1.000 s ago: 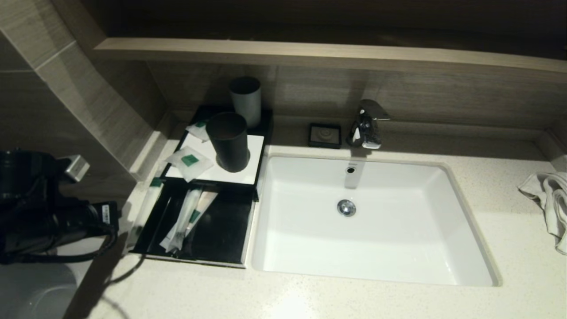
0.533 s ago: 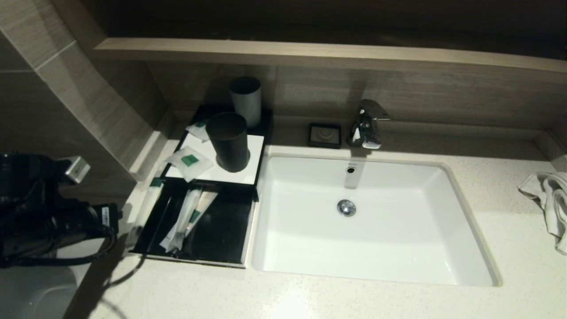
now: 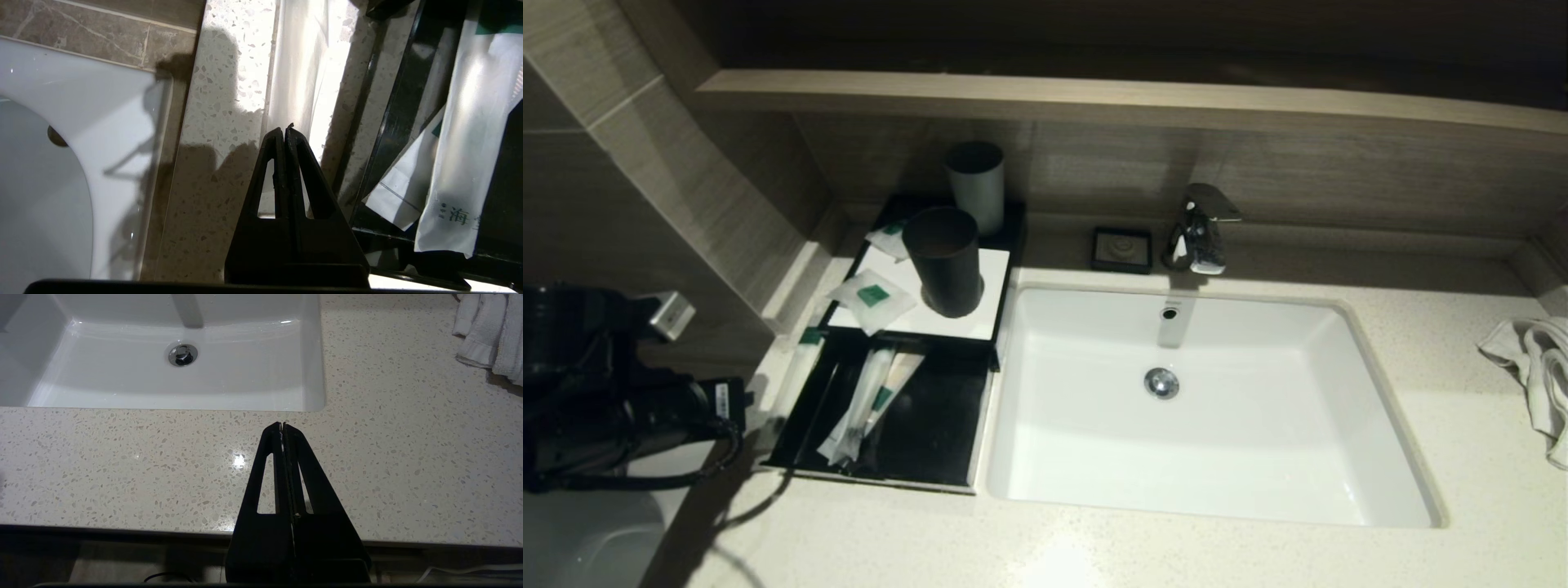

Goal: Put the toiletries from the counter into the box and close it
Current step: Pick up the bathroom toiletry

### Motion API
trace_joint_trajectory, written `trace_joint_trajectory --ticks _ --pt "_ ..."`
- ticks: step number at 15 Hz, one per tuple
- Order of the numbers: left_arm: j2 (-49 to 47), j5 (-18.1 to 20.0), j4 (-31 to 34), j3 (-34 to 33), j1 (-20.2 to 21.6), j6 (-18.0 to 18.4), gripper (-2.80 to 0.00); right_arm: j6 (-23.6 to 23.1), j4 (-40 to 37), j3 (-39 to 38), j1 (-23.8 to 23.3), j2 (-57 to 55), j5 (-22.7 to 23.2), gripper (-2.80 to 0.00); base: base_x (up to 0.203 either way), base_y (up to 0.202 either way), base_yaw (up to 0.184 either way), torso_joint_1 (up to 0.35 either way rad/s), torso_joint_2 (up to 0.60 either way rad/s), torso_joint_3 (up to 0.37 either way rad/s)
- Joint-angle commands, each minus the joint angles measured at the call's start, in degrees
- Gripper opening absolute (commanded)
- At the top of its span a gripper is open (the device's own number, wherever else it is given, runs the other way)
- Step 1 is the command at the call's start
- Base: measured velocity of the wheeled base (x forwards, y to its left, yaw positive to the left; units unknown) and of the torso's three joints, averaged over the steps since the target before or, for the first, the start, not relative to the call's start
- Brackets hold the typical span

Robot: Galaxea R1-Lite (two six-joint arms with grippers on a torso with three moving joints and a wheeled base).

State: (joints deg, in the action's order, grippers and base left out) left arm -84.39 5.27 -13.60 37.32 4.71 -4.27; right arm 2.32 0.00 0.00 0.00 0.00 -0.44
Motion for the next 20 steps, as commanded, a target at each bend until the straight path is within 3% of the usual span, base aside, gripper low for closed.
trace_joint_trajectory --ticks 1,20 --pt "-1.14 0.17 -0.84 0.21 0.04 -0.04 -2.8 0.06 0.0 0.0 0.0 0.0 0.0 -2.8 0.0 0.0 0.0 0.0 0.0 0.0" --pt "-1.26 1.6 -2.92 -1.72 0.66 2.68 -2.8 0.03 0.0 0.0 0.0 0.0 0.0 -2.8 0.0 0.0 0.0 0.0 0.0 0.0"
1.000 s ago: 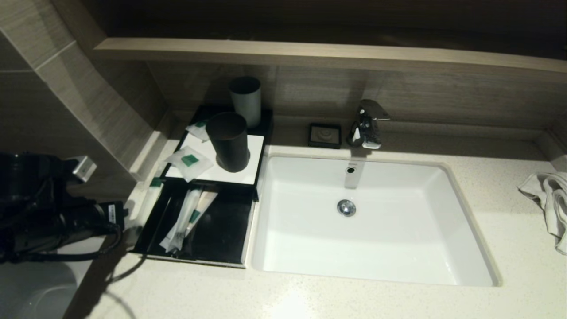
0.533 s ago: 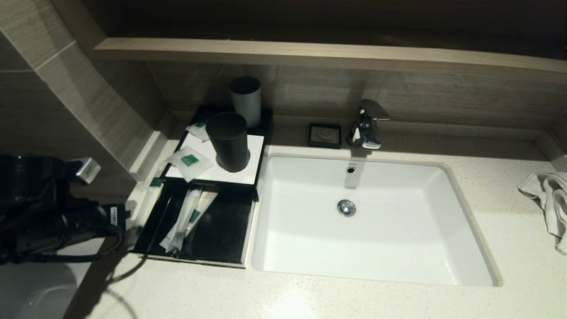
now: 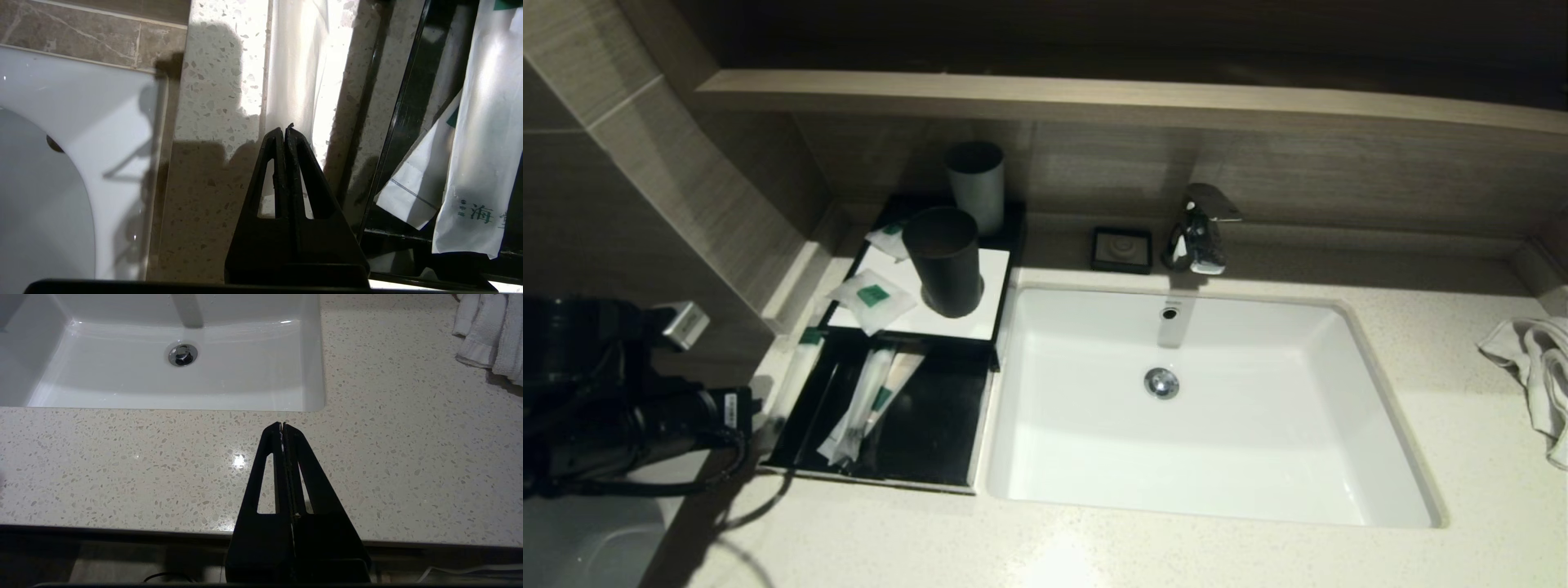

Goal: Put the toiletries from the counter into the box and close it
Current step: Pick up the bathroom toiletry

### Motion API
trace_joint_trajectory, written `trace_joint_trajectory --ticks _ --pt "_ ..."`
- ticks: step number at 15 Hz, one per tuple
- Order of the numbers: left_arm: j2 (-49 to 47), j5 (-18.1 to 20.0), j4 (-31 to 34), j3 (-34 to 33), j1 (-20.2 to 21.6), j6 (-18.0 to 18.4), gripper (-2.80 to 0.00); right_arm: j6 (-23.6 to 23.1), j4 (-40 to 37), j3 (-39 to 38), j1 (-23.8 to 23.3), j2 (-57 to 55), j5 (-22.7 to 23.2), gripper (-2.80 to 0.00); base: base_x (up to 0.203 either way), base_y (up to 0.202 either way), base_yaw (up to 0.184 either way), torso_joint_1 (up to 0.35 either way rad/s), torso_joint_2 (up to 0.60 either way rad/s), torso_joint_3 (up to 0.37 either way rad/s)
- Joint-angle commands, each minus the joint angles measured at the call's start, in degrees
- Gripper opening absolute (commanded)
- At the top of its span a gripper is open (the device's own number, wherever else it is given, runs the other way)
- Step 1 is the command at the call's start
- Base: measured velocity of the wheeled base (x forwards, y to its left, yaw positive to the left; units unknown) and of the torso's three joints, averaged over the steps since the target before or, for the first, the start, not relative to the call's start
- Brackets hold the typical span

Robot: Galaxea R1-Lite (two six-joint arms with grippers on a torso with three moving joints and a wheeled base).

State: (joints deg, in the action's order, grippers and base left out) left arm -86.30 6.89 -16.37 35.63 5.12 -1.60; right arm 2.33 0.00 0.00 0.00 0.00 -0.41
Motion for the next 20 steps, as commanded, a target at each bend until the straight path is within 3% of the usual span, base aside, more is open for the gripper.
trace_joint_trajectory --ticks 1,2,13,20 --pt "1.1 -0.03 -0.15 0.11 0.49 0.01 -2.8 -0.05 0.0 0.0 0.0 0.0 -0.02 -2.8 0.0 0.0 0.0 0.0 0.0 0.0" --pt "1.22 -0.03 -0.15 0.23 0.5 0.01 0.0 0.03 0.0 0.0 0.0 0.0 -0.02 -2.8 0.0 0.0 0.0 0.0 0.0 0.0" --pt "2.1 -0.21 -0.06 -1.17 0.69 2.48 0.0 0.04 0.0 0.0 0.0 0.0 -0.02 -2.8 0.0 0.0 0.0 0.0 0.0 0.0" --pt "0.61 -0.3 -0.06 -0.66 5.07 3.95 0.0 -0.04 0.0 0.0 0.0 0.0 -0.02 -2.8 0.0 0.0 0.0 0.0 0.0 0.0"
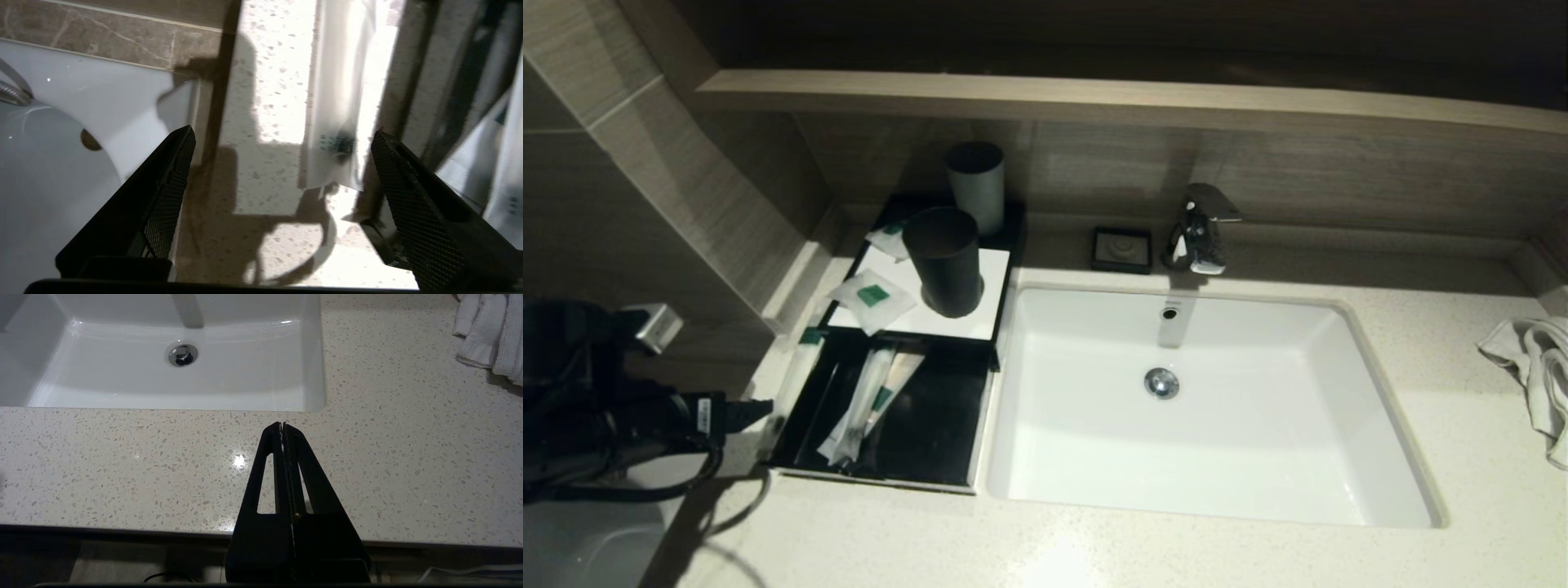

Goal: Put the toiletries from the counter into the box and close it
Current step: Pick up the bathroom toiletry

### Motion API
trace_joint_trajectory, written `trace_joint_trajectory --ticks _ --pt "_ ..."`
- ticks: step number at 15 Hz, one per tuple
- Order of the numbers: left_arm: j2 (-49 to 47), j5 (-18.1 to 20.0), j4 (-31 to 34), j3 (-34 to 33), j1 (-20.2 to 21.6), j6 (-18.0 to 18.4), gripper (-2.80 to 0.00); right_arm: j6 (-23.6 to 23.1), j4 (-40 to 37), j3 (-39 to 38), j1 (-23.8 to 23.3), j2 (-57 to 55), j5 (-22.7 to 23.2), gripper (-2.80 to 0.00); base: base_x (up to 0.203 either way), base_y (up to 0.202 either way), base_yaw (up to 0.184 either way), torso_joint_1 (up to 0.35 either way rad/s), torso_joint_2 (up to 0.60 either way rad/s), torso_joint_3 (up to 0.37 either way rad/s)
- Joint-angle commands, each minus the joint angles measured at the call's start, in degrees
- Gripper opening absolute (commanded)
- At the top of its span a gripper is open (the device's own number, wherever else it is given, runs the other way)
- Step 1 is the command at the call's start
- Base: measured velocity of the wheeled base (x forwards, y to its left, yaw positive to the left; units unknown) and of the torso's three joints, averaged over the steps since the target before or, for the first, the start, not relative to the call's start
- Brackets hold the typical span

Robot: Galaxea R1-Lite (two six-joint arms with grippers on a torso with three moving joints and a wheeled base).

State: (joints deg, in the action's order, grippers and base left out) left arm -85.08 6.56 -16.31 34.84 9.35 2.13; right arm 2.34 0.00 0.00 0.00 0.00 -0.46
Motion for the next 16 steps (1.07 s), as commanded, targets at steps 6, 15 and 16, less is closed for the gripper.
trace_joint_trajectory --ticks 6,15,16 --pt "-2.2 0.56 -0.12 -0.39 0.75 3.58 0.0 -0.02 0.0 0.0 0.0 0.0 0.02 -2.8 0.0 0.0 0.0 0.0 0.0 0.0" --pt "-3.13 3.02 -0.12 -0.3 0.75 4.64 0.0 0.04 0.0 0.0 0.0 0.0 0.02 -2.8 0.0 0.0 0.0 0.0 0.0 0.0" --pt "-3.21 3.02 -0.12 -0.39 0.75 5.2 0.0 -0.01 0.0 0.0 0.0 0.0 0.02 -2.8 0.0 0.0 0.0 0.0 0.0 0.0"
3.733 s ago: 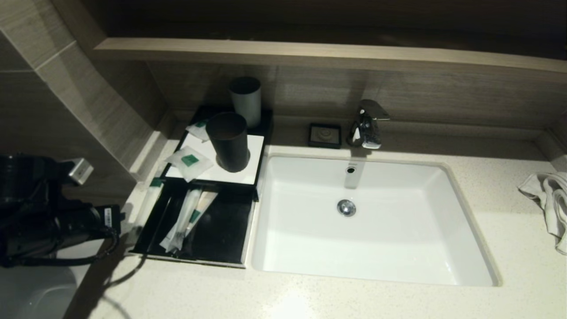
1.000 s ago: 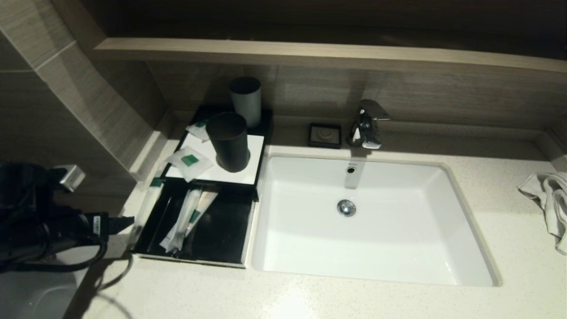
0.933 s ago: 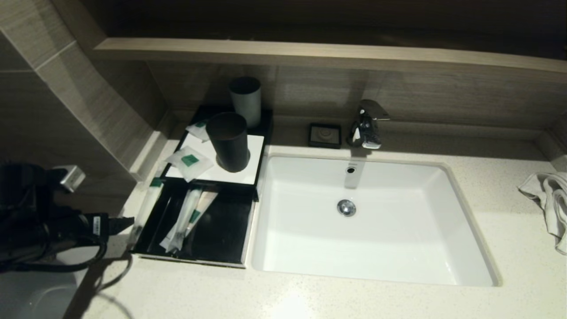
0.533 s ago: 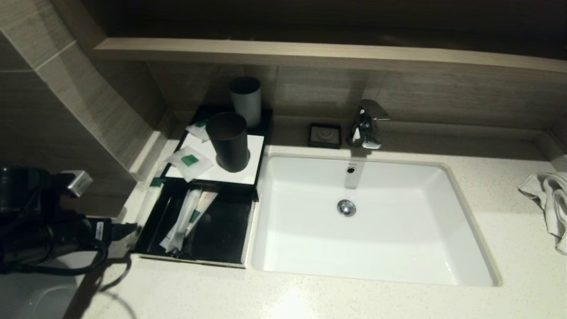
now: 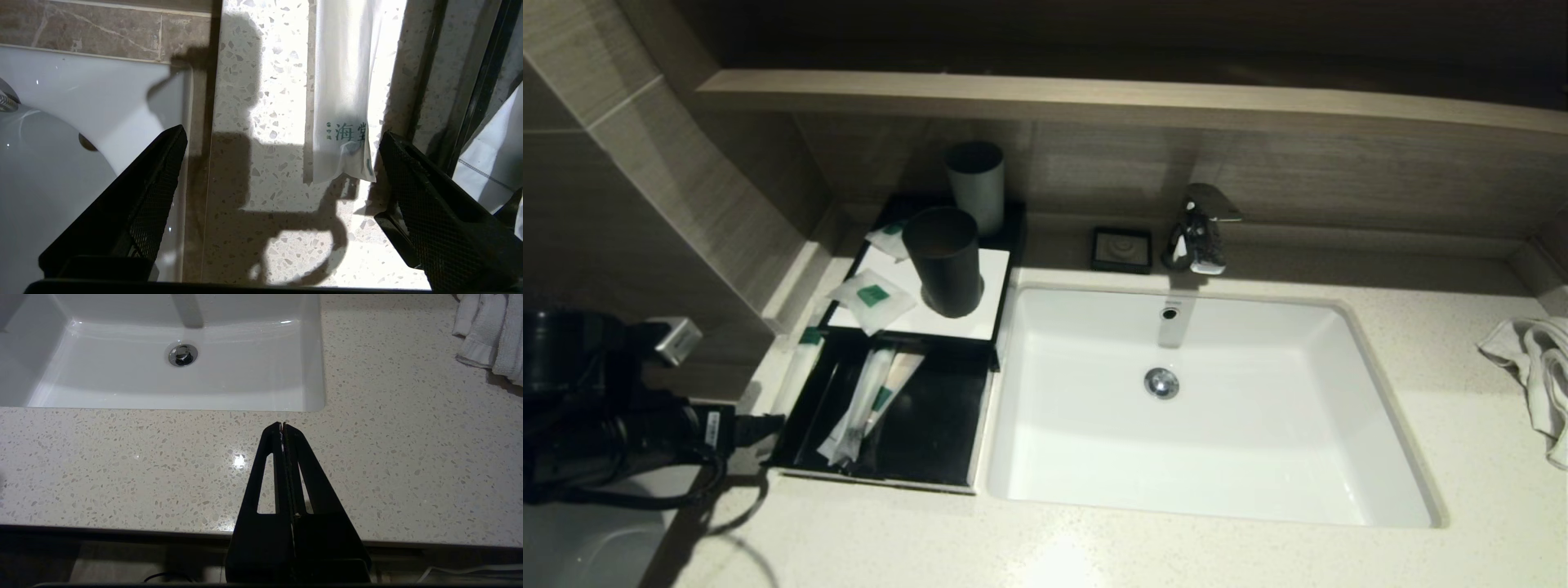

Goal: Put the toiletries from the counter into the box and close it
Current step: Pick up the bathroom toiletry

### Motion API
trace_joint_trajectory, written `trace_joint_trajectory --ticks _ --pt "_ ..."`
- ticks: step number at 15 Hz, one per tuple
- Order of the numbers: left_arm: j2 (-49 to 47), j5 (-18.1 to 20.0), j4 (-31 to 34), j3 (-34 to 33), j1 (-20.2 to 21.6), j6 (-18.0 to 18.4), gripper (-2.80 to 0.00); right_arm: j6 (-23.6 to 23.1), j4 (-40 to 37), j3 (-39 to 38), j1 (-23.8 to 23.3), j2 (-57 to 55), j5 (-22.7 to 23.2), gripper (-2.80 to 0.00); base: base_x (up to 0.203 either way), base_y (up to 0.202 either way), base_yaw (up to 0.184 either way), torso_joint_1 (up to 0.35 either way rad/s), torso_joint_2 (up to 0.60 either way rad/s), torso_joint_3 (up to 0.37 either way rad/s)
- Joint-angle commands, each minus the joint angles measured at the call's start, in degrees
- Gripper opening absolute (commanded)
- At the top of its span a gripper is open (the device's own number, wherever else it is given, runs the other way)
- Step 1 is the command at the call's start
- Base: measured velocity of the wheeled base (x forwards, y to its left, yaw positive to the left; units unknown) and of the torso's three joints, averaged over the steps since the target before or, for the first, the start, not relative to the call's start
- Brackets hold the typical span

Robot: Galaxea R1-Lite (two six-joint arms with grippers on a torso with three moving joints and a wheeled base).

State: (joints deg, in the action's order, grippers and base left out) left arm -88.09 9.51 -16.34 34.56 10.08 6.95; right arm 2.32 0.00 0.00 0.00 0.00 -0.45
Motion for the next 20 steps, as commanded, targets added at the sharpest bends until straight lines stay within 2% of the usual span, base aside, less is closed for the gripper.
trace_joint_trajectory --ticks 1,20 --pt "-0.49 0.07 -0.1 -0.11 0.03 0.85 0.0 0.06 0.0 0.0 0.0 0.0 0.01 -2.8 0.0 0.0 0.0 0.0 0.0 0.0" --pt "-1.12 -0.02 -0.1 -0.99 -0.06 1.66 0.0 0.06 0.0 0.0 0.0 0.0 0.01 -2.8 0.0 0.0 0.0 0.0 0.0 0.0"
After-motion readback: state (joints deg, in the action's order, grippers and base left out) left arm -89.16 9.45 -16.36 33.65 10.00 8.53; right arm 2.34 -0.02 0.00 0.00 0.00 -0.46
